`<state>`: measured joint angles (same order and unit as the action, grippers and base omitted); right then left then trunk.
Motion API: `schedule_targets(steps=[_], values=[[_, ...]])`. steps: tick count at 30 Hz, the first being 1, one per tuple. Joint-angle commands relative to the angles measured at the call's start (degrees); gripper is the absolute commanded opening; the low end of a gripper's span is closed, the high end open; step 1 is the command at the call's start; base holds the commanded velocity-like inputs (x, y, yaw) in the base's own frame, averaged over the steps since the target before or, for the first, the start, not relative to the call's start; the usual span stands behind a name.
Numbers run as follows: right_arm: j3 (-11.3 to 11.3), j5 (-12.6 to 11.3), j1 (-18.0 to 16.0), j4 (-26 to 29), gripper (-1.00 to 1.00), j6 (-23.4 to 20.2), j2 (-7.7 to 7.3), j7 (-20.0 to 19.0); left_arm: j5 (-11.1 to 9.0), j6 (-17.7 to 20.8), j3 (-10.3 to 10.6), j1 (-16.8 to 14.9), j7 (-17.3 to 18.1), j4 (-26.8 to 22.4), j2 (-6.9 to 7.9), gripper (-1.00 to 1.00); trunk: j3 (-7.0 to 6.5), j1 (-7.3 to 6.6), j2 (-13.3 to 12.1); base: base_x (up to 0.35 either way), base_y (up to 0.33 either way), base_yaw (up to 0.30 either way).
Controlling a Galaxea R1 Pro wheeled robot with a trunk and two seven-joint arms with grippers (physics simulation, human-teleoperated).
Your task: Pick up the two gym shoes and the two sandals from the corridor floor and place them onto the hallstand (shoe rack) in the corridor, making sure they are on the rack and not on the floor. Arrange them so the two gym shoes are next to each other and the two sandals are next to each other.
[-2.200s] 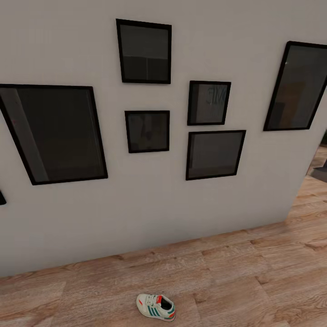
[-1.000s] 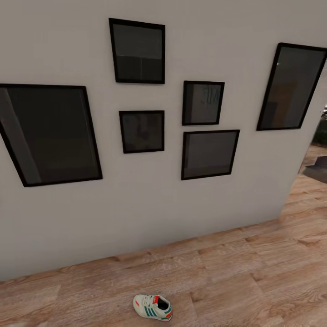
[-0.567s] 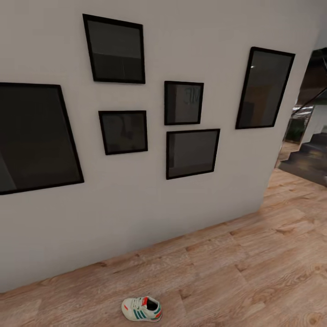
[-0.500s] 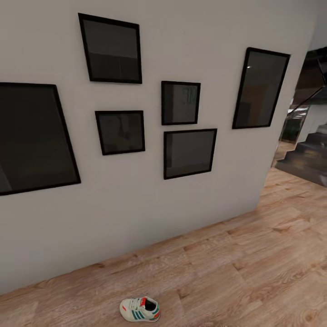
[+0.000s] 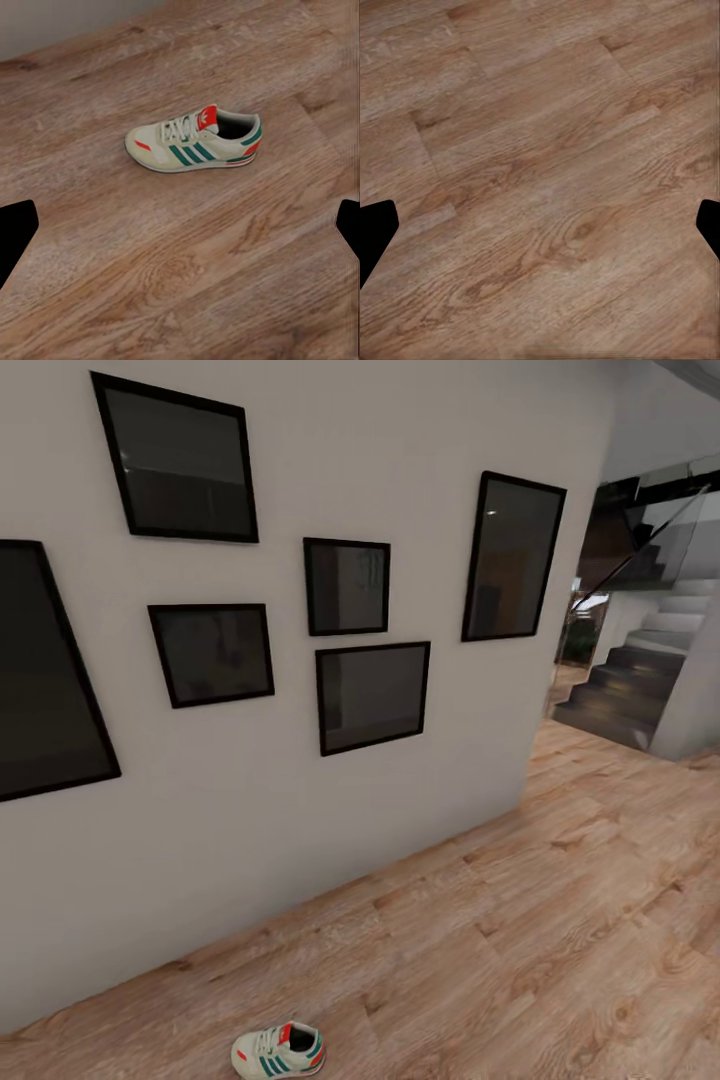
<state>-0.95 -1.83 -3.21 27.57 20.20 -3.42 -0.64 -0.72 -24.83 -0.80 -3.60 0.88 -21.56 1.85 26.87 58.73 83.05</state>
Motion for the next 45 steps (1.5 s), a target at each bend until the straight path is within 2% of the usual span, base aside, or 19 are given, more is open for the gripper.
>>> schedule_targets(steps=[1, 19, 29, 45], values=[[-0.02, -0.19, -0.06, -0.06, 1.00, 0.19, 0.03, -0.07, -0.07, -0.22, -0.08, -0.01, 0.09, 0.02, 0.00, 1.00, 0.06, 0.00, 0.03, 0.000, 0.000, -0.267], [-0.03, -0.19, -0.06, -0.14, 1.00, 0.19, 0.05, 0.02, -0.07, -0.26, -0.11, -0.09, -0.04, 0.02, 0.11, 1.00, 0.06, 0.00, 0.03, 0.000, 0.000, -0.267], [-0.02, -0.19, -0.06, -0.15, 1.00, 0.19, 0.08, 0.02, -0.01, -0.30, -1.12, -0.09, 0.00, 0.03, 0.01, 1.00, 0.06, 0.00, 0.03, 0.000, 0.000, -0.267], [-0.02, -0.19, -0.06, -0.15, 1.00, 0.19, 0.08, 0.02, 0.02, -0.38, -1.22, -0.10, 0.00, 0.11, 0.00, 1.00, 0.06, 0.00, 0.03, 0.000, 0.000, -0.267]])
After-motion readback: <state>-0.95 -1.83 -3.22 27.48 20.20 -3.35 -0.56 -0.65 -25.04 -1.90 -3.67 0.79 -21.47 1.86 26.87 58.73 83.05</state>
